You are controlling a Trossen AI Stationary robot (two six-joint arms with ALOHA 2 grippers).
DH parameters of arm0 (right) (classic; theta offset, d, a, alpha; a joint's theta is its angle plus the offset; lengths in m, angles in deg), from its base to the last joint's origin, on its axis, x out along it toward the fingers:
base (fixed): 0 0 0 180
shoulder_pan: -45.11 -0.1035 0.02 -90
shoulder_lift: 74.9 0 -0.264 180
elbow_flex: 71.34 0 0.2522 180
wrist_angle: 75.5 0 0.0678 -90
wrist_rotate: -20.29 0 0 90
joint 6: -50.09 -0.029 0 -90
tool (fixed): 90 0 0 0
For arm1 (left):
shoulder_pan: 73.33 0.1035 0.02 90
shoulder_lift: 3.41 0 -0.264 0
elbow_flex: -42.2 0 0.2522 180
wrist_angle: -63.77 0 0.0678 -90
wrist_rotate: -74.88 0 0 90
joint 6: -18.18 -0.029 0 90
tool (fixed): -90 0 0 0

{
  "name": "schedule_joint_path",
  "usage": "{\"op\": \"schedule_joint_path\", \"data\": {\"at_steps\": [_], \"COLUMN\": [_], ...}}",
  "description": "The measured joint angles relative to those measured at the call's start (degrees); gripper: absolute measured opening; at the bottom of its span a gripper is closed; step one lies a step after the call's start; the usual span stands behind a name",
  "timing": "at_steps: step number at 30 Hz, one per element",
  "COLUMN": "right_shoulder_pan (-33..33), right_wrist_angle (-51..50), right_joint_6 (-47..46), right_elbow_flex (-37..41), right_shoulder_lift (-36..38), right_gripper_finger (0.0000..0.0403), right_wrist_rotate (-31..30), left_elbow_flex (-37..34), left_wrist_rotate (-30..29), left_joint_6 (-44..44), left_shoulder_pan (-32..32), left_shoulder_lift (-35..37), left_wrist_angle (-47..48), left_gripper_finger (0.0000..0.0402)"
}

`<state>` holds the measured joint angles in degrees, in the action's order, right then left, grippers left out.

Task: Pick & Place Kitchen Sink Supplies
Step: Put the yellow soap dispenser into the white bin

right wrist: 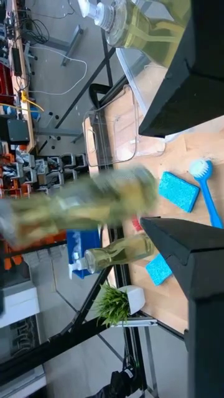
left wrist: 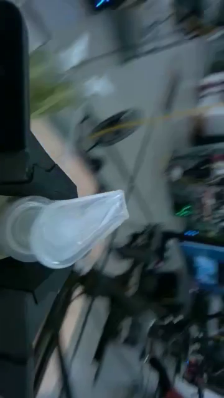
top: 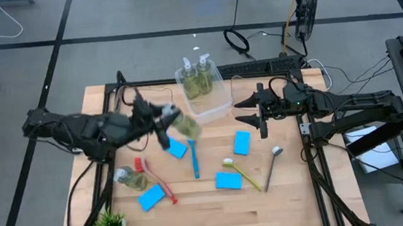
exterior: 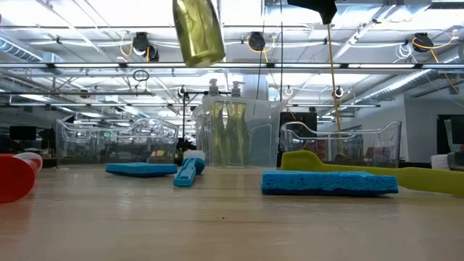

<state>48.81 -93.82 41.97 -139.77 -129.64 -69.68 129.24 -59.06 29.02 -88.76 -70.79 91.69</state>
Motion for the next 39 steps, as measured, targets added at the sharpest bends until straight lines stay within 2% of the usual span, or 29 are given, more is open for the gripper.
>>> {"op": "schedule_joint_path", "data": {"at_steps": [4, 8, 15, 24, 29, 39], "right_shoulder_pan": [0.0, 0.0, 0.0, 0.0, 0.0, 0.0], "right_wrist_angle": [0.0, 0.0, 0.0, 0.1, 0.0, 0.0], "right_joint_6": [0.0, 0.0, -0.1, -0.2, -0.2, -0.2], "right_elbow_flex": [0.0, 0.0, 0.0, 0.0, 0.0, 0.0], "right_shoulder_lift": [0.0, 0.0, 0.0, 0.0, 0.0, 0.0], "right_gripper_finger": [0.0210, 0.0210, 0.0210, 0.0210, 0.0210, 0.0210], "right_wrist_rotate": [-0.2, -0.2, -0.2, -0.2, -0.2, -0.2], "left_elbow_flex": [0.0, 0.1, 0.1, 0.1, 0.1, 0.1], "left_wrist_rotate": [1.1, 6.6, 18.4, 32.0, 34.7, 39.1], "left_joint_6": [-13.9, -19.2, -18.3, -16.6, -15.7, -12.9], "left_shoulder_pan": [5.4, 11.6, 21.1, 28.3, 31.1, 35.8], "left_shoulder_lift": [-0.1, -1.2, -4.6, -12.1, -16.6, -24.3], "left_wrist_angle": [-9.5, -14.2, -20.1, -29.9, -32.6, -37.5], "left_gripper_finger": [0.0113, 0.0112, 0.0121, 0.0113, 0.0125, 0.0113]}}
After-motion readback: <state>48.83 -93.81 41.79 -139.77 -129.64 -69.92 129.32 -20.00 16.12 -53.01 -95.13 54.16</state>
